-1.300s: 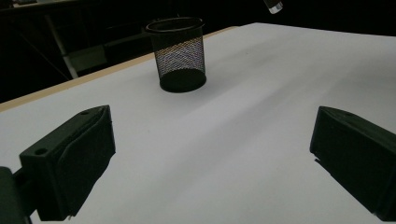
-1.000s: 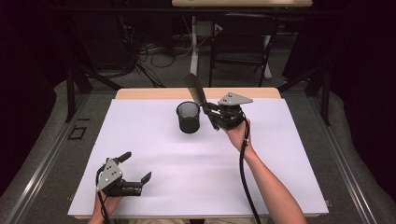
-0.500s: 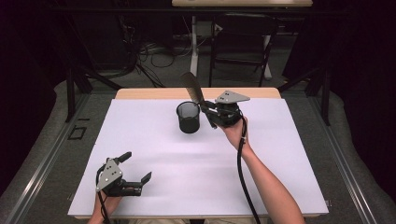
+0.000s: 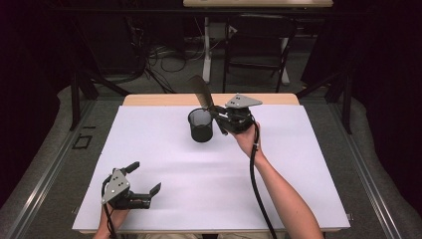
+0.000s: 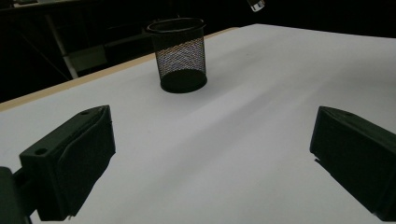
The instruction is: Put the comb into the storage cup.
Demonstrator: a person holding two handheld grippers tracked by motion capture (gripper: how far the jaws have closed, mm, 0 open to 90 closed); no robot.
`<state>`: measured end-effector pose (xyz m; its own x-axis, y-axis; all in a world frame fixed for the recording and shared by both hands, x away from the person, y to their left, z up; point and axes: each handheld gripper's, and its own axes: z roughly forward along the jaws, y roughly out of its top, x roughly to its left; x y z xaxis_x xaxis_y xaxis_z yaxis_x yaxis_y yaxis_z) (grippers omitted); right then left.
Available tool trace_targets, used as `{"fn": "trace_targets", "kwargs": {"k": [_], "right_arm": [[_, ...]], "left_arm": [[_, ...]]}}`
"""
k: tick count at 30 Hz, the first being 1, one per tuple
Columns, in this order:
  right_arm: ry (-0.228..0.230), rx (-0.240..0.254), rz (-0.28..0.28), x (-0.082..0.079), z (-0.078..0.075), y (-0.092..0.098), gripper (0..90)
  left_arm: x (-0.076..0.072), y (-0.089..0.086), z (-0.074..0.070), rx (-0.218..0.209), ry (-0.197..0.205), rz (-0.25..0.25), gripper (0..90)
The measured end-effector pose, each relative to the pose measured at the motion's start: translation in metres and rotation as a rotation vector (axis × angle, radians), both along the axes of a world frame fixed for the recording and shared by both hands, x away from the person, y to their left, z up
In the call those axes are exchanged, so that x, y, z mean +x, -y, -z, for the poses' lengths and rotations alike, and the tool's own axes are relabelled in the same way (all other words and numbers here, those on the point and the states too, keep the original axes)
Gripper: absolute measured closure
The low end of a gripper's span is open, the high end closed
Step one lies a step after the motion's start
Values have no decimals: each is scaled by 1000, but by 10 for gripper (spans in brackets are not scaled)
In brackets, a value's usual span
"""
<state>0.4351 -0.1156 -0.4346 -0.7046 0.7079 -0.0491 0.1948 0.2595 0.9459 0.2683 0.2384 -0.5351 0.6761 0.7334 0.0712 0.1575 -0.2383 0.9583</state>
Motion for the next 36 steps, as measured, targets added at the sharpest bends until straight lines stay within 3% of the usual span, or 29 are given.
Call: {"fn": "trace_targets", "kwargs": {"k": [17, 36], "right_arm": [[15, 46, -1, 6, -7, -6, 726], [39, 54, -6, 15, -14, -19, 726]], "left_arm": [[-2, 1, -1, 3, 6, 7, 1], [-1, 0, -1, 2, 6, 6, 1]]}}
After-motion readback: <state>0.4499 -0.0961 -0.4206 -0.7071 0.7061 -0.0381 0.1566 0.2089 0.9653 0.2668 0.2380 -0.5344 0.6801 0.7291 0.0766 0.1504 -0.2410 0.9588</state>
